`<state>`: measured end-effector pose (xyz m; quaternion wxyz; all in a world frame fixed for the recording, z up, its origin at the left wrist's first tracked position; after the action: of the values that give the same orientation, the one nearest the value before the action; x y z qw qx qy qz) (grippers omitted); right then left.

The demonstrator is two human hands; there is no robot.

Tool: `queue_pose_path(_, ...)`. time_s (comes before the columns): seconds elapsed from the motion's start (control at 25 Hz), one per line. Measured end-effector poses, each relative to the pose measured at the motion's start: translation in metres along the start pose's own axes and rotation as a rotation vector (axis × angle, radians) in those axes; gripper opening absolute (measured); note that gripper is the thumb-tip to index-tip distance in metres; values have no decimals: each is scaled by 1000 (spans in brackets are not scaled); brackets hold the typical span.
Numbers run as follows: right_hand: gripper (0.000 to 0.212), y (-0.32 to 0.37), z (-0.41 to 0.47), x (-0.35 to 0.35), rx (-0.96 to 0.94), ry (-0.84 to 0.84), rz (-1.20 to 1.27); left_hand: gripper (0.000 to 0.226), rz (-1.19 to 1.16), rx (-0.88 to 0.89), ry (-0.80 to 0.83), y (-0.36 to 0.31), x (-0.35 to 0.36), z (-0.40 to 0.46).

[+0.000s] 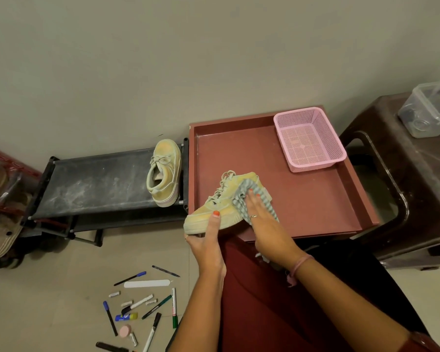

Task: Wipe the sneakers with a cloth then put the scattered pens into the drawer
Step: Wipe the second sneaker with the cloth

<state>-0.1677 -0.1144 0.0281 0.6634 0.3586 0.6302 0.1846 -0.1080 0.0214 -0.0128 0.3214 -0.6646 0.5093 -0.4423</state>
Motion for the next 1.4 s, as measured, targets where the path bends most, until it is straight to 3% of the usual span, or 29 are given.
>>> queue_pose_path(0.12,75,-26,37,-12,38,-12,-118,82,4,9,22,-2,2,-3)
queue_pose_path(0.2,64,-51,66,-24,200,90,18,83,2,5,24,-3,3,-5)
queue_pose_path(0.32,62,-58,80,-30,239,227,47,86,8,1,17,-3,3,-5)
queue_pose_path(0.4,75,-39,69,-24,171,186,-4,88,5,12,5,-3,2,-3)
queue_pose_path(0.48,87,-1,43,-8,-71,128,-77,88,5,20,2,-3,3,-1)
queue_pose_path(0.6,88,26,13,4,-262,103,-39,81,33,38,0,-5,3,-4)
queue_pose_path(0.72,79,-10,10,-11,-208,74,-41,66,56,40,2,-5,6,-8)
queue_pose_path(0.84,100,-38,29,-23,-35,-33,7,60,44,22,-10,-5,5,-8)
queue_pose_path(0.92,98,-24,37,-22,63,-46,57,67,33,16,-14,-4,4,-6)
queue_pose_path(1.12,87,39,2,-2,-167,166,150,80,86,45,20,-7,3,-7)
queue_pose_path(1.28,76,-6,15,-23,-184,46,-57,61,91,14,0,-6,4,-11)
queue_pose_path(1.4,89,-3,18,-17,-32,-16,81,65,55,3,0,-5,4,-8)
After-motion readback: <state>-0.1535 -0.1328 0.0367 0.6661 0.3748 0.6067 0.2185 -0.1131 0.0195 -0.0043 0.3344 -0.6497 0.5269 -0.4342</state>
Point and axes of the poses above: each hand's wrist, its own z-axis towards the middle knuckle, its own x-axis out of the palm, y = z × x, the point moved 6 cm from there along z, towards the middle knuckle, and after that the axes turned 8 degrees about z, right-handed, at the moved point
